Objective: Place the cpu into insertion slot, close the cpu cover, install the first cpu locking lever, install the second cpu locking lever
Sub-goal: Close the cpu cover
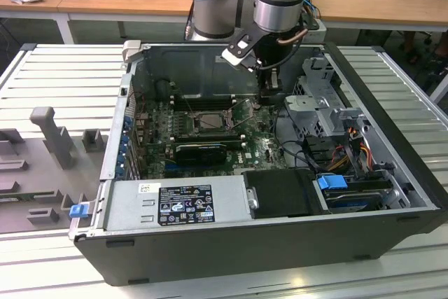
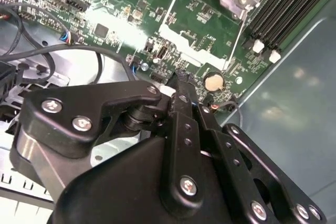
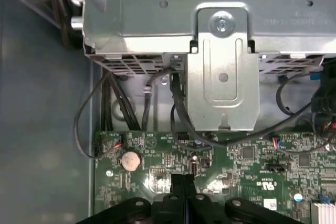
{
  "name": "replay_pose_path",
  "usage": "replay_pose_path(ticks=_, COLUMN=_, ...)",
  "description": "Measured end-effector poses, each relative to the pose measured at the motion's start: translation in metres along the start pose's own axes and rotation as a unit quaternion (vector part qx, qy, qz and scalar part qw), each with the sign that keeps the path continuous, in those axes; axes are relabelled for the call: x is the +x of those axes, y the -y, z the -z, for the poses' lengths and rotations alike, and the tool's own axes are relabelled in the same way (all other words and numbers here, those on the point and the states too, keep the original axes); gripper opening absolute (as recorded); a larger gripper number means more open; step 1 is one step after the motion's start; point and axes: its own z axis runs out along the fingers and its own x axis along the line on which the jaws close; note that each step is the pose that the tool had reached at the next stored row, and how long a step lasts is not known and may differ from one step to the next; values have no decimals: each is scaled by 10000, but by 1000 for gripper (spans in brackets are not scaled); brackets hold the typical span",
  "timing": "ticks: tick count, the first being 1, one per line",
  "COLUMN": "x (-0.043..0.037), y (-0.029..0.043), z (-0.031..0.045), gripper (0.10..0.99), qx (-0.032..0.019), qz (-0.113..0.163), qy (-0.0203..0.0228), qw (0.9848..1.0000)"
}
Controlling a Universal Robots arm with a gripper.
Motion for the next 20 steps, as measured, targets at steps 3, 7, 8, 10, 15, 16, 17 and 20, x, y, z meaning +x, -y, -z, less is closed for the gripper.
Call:
replay_pose_path(ticks=3, x=-3, y=0, z=-78, gripper=106, qx=4, qz=-1, qy=1, qw=10000)
replay_pose_path(ticks=7, x=-14, y=22, z=-144, gripper=106, qx=54, qz=-2, qy=1, qw=10000)
replay_pose_path(ticks=8, x=-14, y=34, z=-145, gripper=106, qx=62, qz=-1, qy=1, qw=10000)
replay_pose_path(ticks=10, x=-15, y=57, z=-143, gripper=106, qx=64, qz=-1, qy=2, qw=10000)
replay_pose_path(ticks=15, x=-15, y=156, z=-127, gripper=106, qx=64, qz=-1, qy=1, qw=10000)
replay_pose_path(ticks=16, x=-16, y=184, z=-126, gripper=106, qx=64, qz=-2, qy=0, qw=10000)
replay_pose_path(ticks=17, x=-16, y=220, z=-123, gripper=106, qx=64, qz=-2, qy=1, qw=10000)
replay_pose_path(ticks=20, x=-16, y=278, z=-120, gripper=106, qx=64, qz=-2, qy=1, qw=10000)
